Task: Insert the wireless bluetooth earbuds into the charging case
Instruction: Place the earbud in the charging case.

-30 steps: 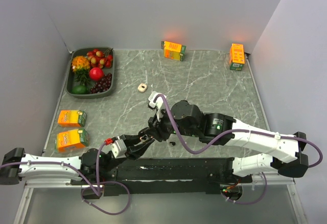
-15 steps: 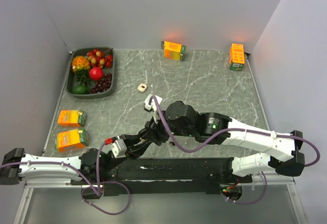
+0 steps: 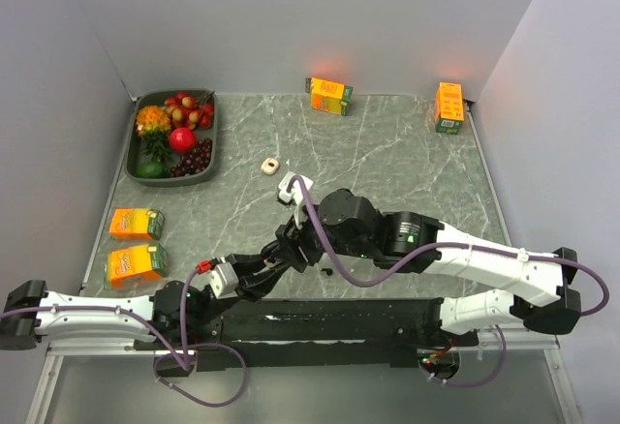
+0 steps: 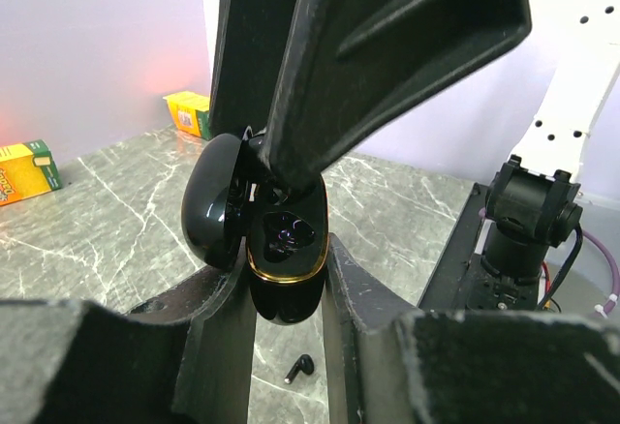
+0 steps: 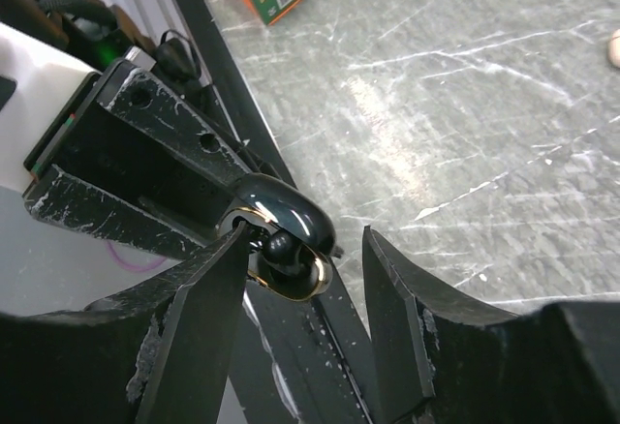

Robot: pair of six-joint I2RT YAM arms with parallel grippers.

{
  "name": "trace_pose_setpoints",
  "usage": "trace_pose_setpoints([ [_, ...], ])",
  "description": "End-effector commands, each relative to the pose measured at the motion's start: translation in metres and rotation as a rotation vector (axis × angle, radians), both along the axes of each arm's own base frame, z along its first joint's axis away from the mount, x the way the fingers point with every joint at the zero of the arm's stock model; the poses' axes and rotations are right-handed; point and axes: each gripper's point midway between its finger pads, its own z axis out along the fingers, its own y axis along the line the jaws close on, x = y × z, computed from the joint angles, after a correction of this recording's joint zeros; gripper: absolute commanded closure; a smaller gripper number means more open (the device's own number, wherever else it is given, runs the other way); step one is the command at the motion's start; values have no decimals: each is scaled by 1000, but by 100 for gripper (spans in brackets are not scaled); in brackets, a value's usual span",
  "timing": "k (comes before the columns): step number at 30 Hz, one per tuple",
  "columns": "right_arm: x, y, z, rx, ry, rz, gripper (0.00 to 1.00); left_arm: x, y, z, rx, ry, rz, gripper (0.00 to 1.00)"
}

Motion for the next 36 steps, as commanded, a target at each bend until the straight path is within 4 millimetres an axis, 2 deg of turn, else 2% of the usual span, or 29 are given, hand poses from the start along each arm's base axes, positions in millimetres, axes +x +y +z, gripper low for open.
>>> trace_pose_setpoints([
  [1,10,-12,46,137,-40,-75,39,1,7,28,-97,8,8,99],
  [4,13,-23,64,182,-67,-109,38,2,7,26,-95,13,11,99],
  [6,13,-29,71,196,-81,-106,41,4,8,25,-94,20,22,99],
  [7,12,-29,69,185,-79,-101,48,4,8,25,-92,22,25,99],
  [10,9,-25,58,129,-53,-82,60,8,8,24,-87,34,44,99],
  [11,8,-21,54,116,-41,-73,60,9,7,23,-82,38,49,99],
  [18,0,-4,41,90,30,-34,57,14,6,25,-81,50,79,99],
  [28,-1,-1,29,46,64,-43,59,17,7,26,-89,62,100,99],
  [36,3,0,26,34,58,-59,53,16,7,27,-89,61,92,99],
])
